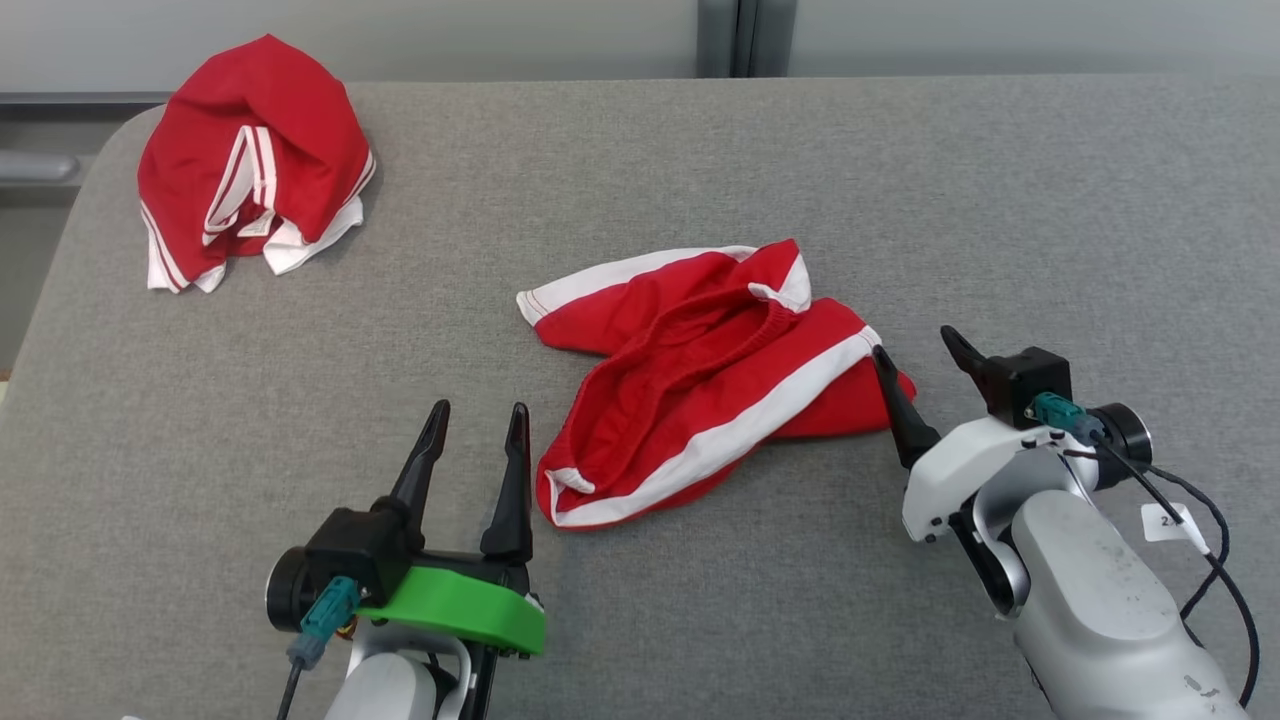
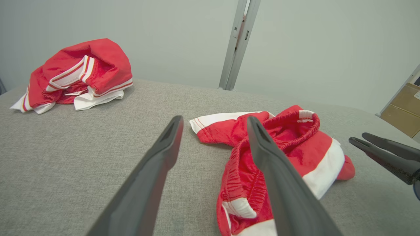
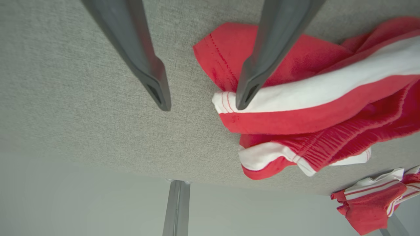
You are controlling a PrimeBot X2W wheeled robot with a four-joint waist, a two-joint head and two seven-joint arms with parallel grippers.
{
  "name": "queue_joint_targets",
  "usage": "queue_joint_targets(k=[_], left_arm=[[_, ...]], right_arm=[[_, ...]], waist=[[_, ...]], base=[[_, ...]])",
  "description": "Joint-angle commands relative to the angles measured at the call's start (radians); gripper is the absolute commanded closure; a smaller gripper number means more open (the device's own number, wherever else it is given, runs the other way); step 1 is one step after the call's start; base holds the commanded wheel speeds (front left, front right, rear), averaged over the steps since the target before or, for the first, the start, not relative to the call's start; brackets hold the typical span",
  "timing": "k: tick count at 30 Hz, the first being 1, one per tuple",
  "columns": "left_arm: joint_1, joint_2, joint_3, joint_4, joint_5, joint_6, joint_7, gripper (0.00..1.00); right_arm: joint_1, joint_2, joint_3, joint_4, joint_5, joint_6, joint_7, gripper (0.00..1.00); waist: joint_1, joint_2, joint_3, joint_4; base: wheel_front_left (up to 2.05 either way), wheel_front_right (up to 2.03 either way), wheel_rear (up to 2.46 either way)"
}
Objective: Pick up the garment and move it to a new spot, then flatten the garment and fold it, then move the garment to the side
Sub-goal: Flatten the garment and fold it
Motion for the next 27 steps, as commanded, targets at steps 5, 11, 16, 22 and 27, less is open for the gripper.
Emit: queue_joint_targets(k=[5,11,16,22,27], left_arm=[[-0.029,0.002,0.005,-0.001,0.008,0.002,-0.001,0.00],[-0.022,0.002,0.005,0.002,0.006,0.001,-0.001,0.00],[-0.012,0.002,0.010,0.002,0.007,0.003,-0.001,0.00],[0.002,0.002,0.008,0.005,0.011,0.002,-0.001,0.00],[0.009,0.002,0.009,0.010,0.014,-0.001,-0.001,0.00]], right_arm=[[-0.063,-0.016,0.058,0.062,0.010,0.000,0.013,0.00],[-0.102,-0.019,0.123,0.135,0.066,0.000,0.044,0.00],[-0.120,-0.015,0.168,0.168,0.099,0.000,0.023,0.64],[-0.135,-0.013,0.204,0.186,0.103,0.000,-0.001,1.00],[-0.141,-0.010,0.208,0.194,0.101,0.000,-0.018,1.00]], waist=[[0.0000,0.0000,0.032,0.044],[0.0000,0.0000,0.030,0.062],[0.0000,0.0000,0.022,0.059],[0.0000,0.0000,0.011,0.042],[0.0000,0.0000,-0.001,0.026]], base=[[0.00,0.00,0.00],[0.00,0.00,0.00],[0.00,0.00,0.00],[0.00,0.00,0.00],[0.00,0.00,0.00]])
